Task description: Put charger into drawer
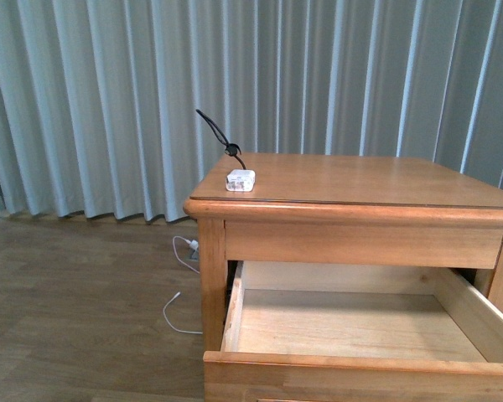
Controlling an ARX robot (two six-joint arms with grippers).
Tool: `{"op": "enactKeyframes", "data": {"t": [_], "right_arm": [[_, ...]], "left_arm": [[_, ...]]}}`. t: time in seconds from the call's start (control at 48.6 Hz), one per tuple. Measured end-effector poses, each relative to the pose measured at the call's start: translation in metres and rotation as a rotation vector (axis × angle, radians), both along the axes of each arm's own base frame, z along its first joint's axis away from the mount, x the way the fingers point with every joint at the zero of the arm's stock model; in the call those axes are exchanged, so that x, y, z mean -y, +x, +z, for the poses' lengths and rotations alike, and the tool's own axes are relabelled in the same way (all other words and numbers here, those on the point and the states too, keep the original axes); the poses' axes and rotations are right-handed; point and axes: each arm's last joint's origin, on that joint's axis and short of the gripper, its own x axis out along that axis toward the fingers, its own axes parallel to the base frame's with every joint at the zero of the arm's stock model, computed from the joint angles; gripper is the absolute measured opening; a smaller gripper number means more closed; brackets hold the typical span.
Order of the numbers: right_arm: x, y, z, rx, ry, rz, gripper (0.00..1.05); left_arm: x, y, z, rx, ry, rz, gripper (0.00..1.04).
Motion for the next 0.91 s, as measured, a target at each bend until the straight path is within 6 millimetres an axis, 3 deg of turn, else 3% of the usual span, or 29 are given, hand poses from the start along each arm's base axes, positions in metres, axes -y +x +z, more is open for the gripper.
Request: {"op": "enactKeyframes", "data": {"t": [0.35, 0.432, 0.494, 0.741, 0.905], "right_arm": [[0.000, 0.000, 0.000, 0.000, 0.000, 0.000, 0.97], [0.000, 0.000, 0.000, 0.000, 0.000, 0.000, 0.97], [0.000, 0.000, 0.000, 0.000, 0.000, 0.001, 0.97], [0.000, 0.000, 0.000, 0.000, 0.000, 0.001, 0.97], [0.000, 0.000, 0.000, 0.000, 0.000, 0.001, 0.97]], "left_arm": [[0.000, 0.000, 0.000, 0.000, 0.000, 0.000, 0.99], [0.001, 0.001, 0.001, 0.008, -0.074, 0.180, 0.99], [0.002, 0.002, 0.000, -0.001, -0.100, 0.219, 0.99], [0.008, 0.011, -0.002, -0.050, -0.093, 0.130, 0.99], [0.011, 0.030, 0.017, -0.100, -0.068, 0.001, 0.99]]}}
